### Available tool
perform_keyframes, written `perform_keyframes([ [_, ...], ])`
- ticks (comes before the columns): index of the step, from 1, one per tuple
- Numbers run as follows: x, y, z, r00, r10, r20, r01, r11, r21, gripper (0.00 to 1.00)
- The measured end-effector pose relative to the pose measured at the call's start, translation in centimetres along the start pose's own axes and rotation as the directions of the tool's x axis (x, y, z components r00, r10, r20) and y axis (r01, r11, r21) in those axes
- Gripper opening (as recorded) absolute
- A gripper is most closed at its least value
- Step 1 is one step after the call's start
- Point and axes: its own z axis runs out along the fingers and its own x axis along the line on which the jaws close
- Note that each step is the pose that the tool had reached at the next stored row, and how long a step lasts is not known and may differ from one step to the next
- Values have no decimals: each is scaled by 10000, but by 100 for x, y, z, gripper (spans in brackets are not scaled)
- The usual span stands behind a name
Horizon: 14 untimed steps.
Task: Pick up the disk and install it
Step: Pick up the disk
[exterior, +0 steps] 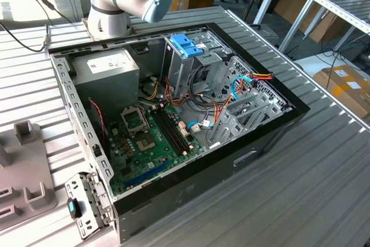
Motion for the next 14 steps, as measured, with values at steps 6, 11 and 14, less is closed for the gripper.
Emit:
perform_keyframes([
  [6, 0, 0, 0, 9999, -162, -8, 162, 9999, -4, 11],
  [11, 0, 0, 0, 9996, -280, -13, 280, 9996, -7, 11],
  [14, 0, 0, 0, 9994, -342, -15, 342, 9994, -9, 11],
])
